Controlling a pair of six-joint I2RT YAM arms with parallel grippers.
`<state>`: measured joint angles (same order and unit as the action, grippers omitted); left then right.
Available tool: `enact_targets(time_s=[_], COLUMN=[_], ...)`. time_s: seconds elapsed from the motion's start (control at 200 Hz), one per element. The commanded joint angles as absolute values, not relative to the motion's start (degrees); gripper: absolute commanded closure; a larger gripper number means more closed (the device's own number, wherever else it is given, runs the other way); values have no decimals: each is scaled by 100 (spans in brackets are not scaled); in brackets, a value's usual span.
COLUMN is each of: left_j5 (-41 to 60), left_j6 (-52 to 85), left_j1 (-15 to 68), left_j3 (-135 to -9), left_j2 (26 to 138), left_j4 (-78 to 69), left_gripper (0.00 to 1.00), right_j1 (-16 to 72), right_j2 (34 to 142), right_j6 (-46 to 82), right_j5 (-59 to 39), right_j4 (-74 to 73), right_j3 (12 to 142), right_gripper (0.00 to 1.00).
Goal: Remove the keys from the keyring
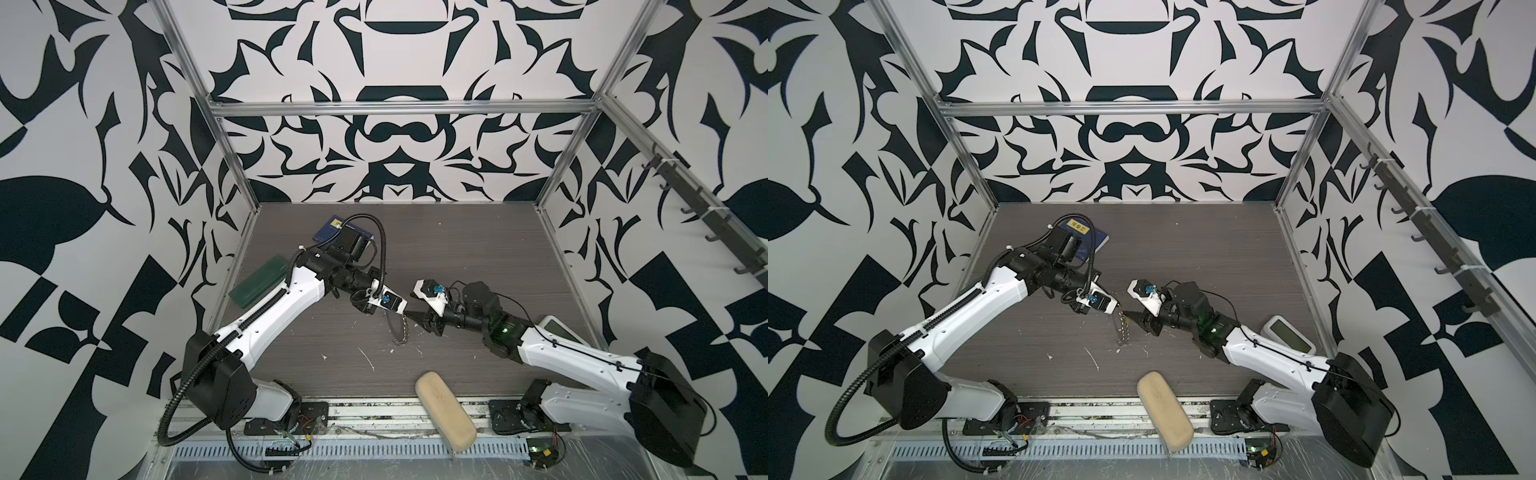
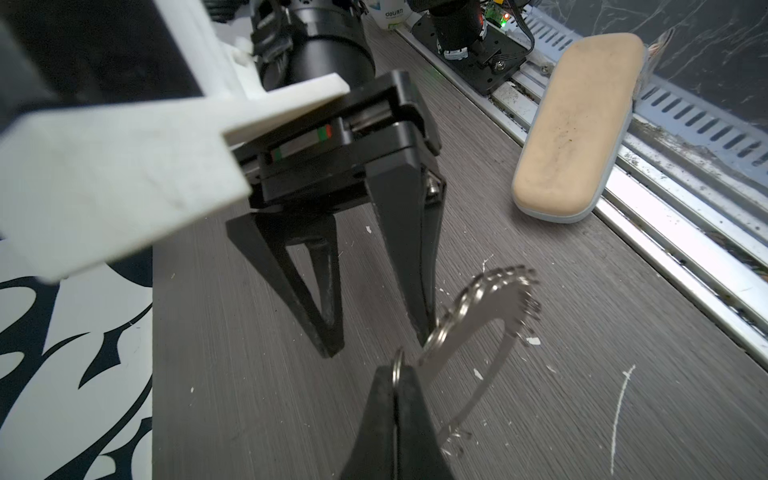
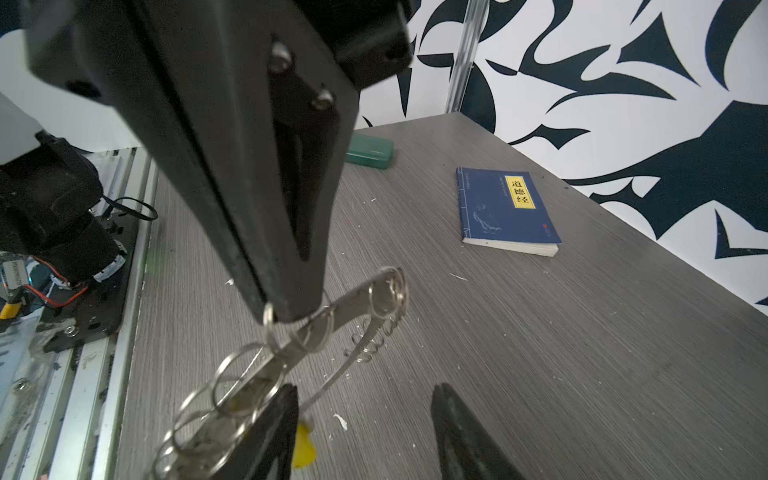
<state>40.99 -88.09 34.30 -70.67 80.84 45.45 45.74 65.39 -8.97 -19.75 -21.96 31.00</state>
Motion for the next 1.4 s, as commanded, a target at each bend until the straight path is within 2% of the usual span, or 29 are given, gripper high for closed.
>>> enact_targets(time_s=[0.0, 0.58, 0.825, 1.255, 1.345, 1.395], left_j5=[4432, 4476, 4560, 4546, 4577, 4578], left_j6=[-8676, -8578, -8680, -8640, -8640, -8642], left_j1=[3351, 3305, 3296, 3270, 3273, 3270], left_j3=[-7075, -6930, -6939, -6870, -6866, -6855], left_j2=[8030, 7849, 7893, 7837, 7840, 7831], left_j4=[4373, 4456, 4517, 4491, 4491, 4499], left_gripper=[100, 100, 100, 100, 100, 100], right_j1=[4739, 5071, 5070, 5068, 5069, 5064], right_j2=[6508, 6607, 6364, 6627, 6644, 6644], right_j6=[-810, -909, -1196, -1174, -1217, -1222], right_j5=[-1657, -743, -941, -1433, -1474, -1498], right_j4=[-2617, -2992, -2834, -2619, -2619, -2568], right_j3=[3305, 3196, 3270, 3734, 3776, 3804], right_gripper=[45, 44, 67, 72, 76, 84])
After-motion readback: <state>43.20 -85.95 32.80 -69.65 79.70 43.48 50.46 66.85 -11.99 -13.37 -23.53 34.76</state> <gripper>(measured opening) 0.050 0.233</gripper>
